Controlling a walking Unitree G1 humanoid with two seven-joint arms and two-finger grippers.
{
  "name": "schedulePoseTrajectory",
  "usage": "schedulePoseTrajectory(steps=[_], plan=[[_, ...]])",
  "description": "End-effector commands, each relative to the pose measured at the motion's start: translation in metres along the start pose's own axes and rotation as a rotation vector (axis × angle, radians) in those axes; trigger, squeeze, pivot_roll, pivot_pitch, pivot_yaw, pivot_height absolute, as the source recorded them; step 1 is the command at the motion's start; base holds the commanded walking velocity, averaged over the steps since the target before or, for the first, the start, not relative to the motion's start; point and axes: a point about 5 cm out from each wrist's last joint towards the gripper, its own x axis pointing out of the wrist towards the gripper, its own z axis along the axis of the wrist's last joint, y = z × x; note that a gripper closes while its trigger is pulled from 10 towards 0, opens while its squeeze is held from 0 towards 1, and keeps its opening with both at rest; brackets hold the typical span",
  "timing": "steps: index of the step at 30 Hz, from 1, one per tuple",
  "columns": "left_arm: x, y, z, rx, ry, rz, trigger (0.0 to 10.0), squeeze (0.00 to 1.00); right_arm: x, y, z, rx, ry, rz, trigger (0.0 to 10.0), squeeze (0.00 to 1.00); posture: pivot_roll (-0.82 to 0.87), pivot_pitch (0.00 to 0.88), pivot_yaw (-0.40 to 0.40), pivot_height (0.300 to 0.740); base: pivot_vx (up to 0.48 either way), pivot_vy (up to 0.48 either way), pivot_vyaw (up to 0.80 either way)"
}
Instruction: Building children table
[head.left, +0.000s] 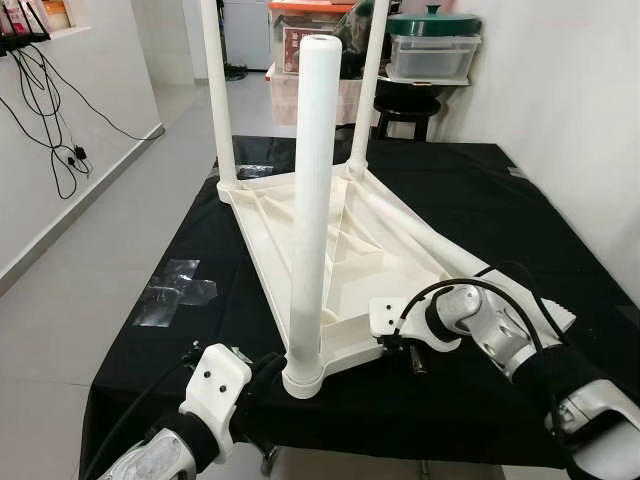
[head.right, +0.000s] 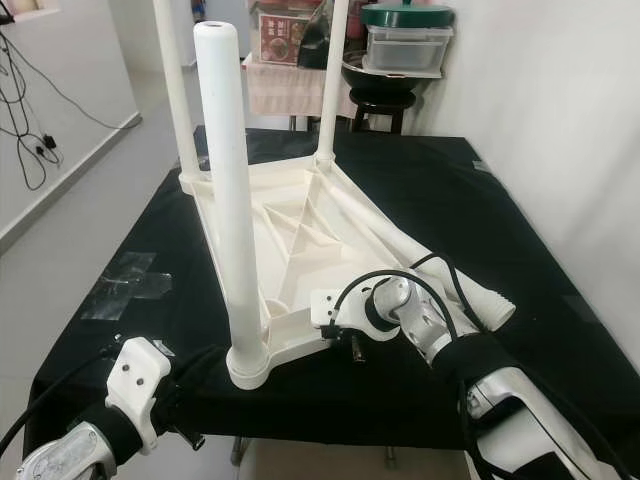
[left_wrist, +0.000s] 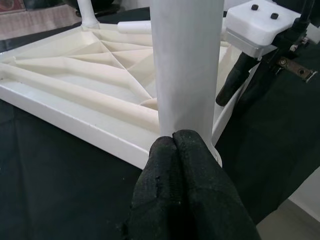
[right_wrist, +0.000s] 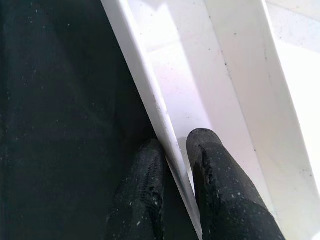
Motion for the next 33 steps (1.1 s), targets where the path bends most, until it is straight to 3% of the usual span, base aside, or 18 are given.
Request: schedulePoseTrajectory(steps=[1, 20, 26, 27, 28, 29, 33], plan=[[-0.001, 0.0, 0.0, 0.021, 0.016, -0.012, 10.0, 0.0, 0.007, 0.003, 0.006, 0.059, -0.057, -0.041, 0.0, 0.0, -0.04, 0.004, -0.031, 0.74, 0.0, 0.0, 0.0], [0.003, -0.002, -0.001, 0.026, 0.011, -0.022, 10.0, 0.0, 0.017, 0.021, 0.046, 0.109, -0.195, 0.006, 0.0, 0.0, -0.05, 0.0, -0.037, 0.74, 0.0, 0.0, 0.0], [0.004, -0.003, 0.0, 0.029, 0.01, -0.027, 10.0, 0.0, 0.028, 0.017, 0.066, 0.114, -0.218, -0.078, 0.0, 0.0, -0.05, 0.0, -0.035, 0.74, 0.0, 0.0, 0.0], [0.004, -0.003, 0.0, 0.03, 0.01, -0.027, 10.0, 0.0, 0.032, 0.014, 0.072, 0.114, -0.221, -0.104, 3.4, 0.0, -0.05, 0.0, -0.035, 0.74, 0.0, 0.0, 0.0], [0.004, -0.003, 0.0, 0.03, 0.01, -0.028, 10.0, 0.0, 0.034, 0.013, 0.075, 0.115, -0.224, -0.12, 3.4, 0.0, -0.05, 0.0, -0.035, 0.74, 0.0, 0.0, 0.0], [0.004, -0.003, 0.0, 0.031, 0.01, -0.028, 10.0, 0.0, 0.037, 0.01, 0.08, 0.11, -0.226, -0.144, 10.0, 0.0, -0.05, 0.0, -0.035, 0.74, 0.0, 0.0, 0.0], [0.005, -0.003, 0.0, 0.034, 0.009, -0.028, 10.0, 0.0, 0.042, 0.004, 0.092, 0.134, -0.249, -0.201, 10.0, 0.0, -0.05, 0.0, -0.038, 0.74, 0.0, 0.0, 0.0]])
